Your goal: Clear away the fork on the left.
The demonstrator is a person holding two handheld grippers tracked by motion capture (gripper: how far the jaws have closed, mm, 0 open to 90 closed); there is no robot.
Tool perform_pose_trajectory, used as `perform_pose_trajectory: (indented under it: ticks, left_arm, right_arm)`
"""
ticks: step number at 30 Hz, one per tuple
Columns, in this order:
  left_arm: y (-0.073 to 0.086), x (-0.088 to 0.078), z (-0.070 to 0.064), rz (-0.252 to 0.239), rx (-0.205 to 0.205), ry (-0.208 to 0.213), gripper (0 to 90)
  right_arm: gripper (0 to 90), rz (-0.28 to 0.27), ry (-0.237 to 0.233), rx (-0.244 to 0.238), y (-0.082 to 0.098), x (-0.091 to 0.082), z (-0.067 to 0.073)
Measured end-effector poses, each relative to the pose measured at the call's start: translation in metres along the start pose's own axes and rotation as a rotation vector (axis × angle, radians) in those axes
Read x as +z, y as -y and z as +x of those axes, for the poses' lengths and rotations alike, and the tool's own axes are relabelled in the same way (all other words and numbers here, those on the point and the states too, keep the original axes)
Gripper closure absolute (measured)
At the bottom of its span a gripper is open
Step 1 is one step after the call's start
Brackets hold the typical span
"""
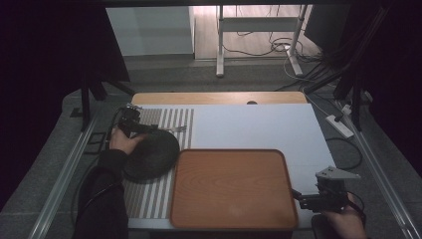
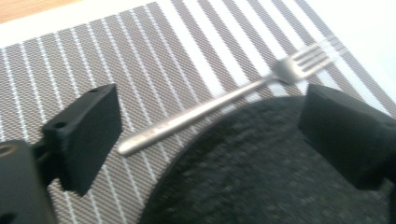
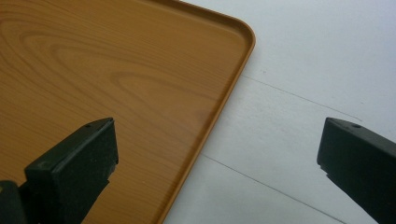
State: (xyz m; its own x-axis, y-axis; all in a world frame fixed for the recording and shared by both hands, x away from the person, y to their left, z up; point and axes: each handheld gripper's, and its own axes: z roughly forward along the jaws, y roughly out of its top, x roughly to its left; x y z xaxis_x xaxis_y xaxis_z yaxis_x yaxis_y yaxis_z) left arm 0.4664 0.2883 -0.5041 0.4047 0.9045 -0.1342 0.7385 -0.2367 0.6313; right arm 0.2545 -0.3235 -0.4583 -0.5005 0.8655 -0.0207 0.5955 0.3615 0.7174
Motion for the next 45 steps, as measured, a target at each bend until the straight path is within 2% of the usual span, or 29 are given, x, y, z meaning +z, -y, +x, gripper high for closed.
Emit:
perform_pose_trajectory:
  ticks: [2, 4, 7, 11, 14, 15, 16, 19, 21, 26, 28, 38, 44, 45]
  left_arm:
    - [-0.001, 0.001, 0.005, 0.008, -0.007, 0.008, 17.1]
    - [-0.003, 0.003, 0.009, 0.021, -0.013, -0.002, 25.9]
    - [-0.004, 0.006, 0.016, 0.041, -0.035, -0.017, 42.3]
    - [-0.005, 0.011, 0.022, 0.091, -0.042, -0.029, 61.6]
    - [-0.006, 0.014, 0.025, 0.104, -0.043, -0.036, 77.7]
    - [-0.007, 0.018, 0.026, 0.124, -0.033, -0.067, 83.5]
    - [-0.007, 0.018, 0.026, 0.124, -0.033, -0.067, 87.6]
    - [-0.008, 0.027, 0.032, 0.172, -0.034, -0.112, 88.5]
    - [-0.006, 0.028, 0.035, 0.179, -0.04, -0.113, 88.5]
    - [-0.003, 0.023, 0.039, 0.201, -0.051, -0.093, 88.5]
    - [0.001, 0.019, 0.039, 0.222, -0.051, -0.063, 88.5]
    - [0.004, 0.012, 0.035, 0.281, -0.009, -0.027, 88.6]
    - [0.004, 0.012, 0.037, 0.284, -0.019, -0.018, 88.5]
    - [0.004, 0.01, 0.038, 0.271, -0.026, -0.032, 88.5]
  right_arm:
    - [0.0, 0.0, 0.0, 0.0, 0.0, 0.0, 0.0]
    - [0.0, 0.0, 0.0, 0.0, 0.0, 0.0, 0.0]
    - [0.0, 0.001, 0.0, 0.001, 0.0, 0.0, 0.0]
    - [0.0, 0.003, -0.002, 0.001, 0.0, 0.0, 0.0]
    - [0.0, 0.004, -0.002, 0.001, 0.0, 0.0, 0.0]
    - [0.0, 0.004, -0.003, 0.001, 0.0, 0.0, 0.0]
    - [0.0, 0.004, -0.003, 0.001, 0.0, 0.0, 0.0]
    - [0.0, 0.006, -0.002, 0.0, 0.0, 0.0, 0.0]
    - [0.0, 0.005, -0.002, 0.0, 0.0, 0.0, 0.0]
    - [0.0, 0.004, -0.004, 0.001, 0.0, 0.0, -0.001]
    - [0.0, 0.005, -0.004, -0.001, 0.0, 0.0, 0.0]
    - [0.0, 0.008, -0.005, -0.011, 0.0, 0.0, 0.001]
    - [0.0, 0.008, -0.006, -0.014, 0.0, 0.0, 0.001]
    - [0.0, 0.009, -0.007, -0.015, 0.0, 0.0, 0.001]
